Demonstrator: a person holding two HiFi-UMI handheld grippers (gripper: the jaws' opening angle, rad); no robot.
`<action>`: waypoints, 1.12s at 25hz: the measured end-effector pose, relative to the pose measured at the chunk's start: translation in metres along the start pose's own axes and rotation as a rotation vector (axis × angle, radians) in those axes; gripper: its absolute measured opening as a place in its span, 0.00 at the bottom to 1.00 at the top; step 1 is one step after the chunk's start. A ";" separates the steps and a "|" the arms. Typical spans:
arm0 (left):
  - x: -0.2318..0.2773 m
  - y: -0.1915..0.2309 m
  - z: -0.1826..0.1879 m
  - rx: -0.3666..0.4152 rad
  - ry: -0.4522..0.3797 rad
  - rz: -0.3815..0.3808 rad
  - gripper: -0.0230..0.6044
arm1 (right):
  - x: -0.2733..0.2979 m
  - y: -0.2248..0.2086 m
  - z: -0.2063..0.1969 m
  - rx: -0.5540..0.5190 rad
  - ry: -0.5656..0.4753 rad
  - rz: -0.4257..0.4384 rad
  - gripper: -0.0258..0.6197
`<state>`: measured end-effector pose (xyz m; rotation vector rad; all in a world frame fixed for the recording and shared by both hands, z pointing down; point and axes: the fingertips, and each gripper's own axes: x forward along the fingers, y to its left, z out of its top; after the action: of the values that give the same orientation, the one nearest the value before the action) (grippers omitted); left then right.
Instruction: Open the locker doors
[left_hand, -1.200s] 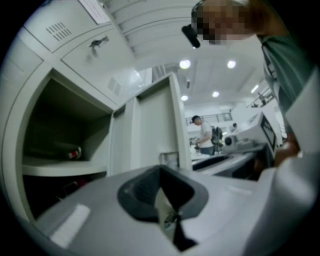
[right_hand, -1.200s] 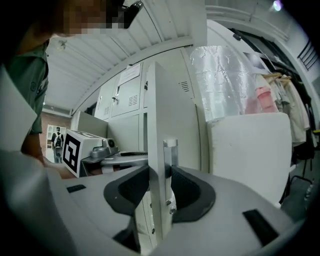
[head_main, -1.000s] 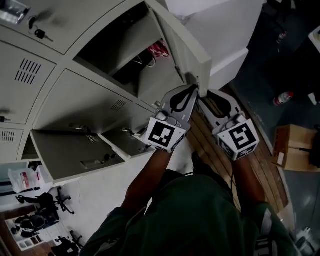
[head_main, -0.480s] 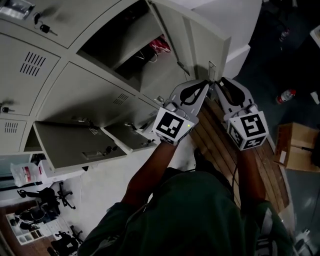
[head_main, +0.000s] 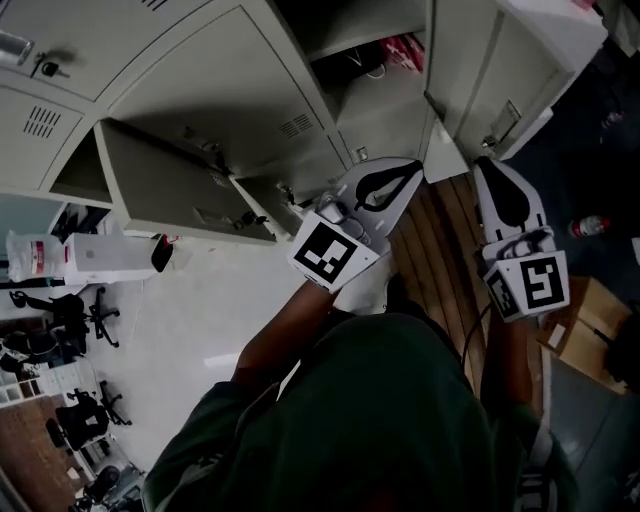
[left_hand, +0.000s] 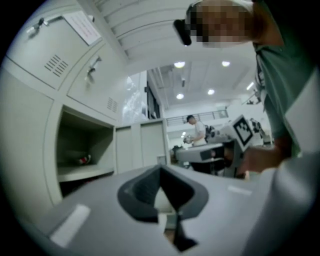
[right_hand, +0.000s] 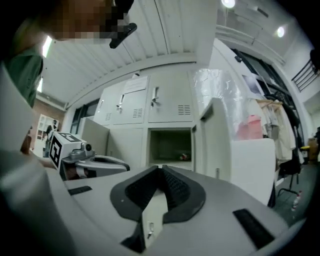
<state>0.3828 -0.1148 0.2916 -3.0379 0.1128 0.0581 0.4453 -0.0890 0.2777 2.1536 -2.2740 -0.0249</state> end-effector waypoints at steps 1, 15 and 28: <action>-0.016 0.002 0.004 -0.004 -0.003 0.023 0.02 | 0.006 0.019 0.000 0.009 0.000 0.060 0.08; -0.283 0.041 0.007 0.064 0.052 0.429 0.02 | 0.033 0.249 0.006 0.085 0.001 0.594 0.05; -0.454 0.040 0.016 0.105 0.039 0.591 0.02 | 0.018 0.387 0.017 0.104 0.045 0.779 0.04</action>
<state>-0.0734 -0.1197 0.2907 -2.7894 0.9733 0.0345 0.0578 -0.0857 0.2681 1.1391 -2.9493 0.1469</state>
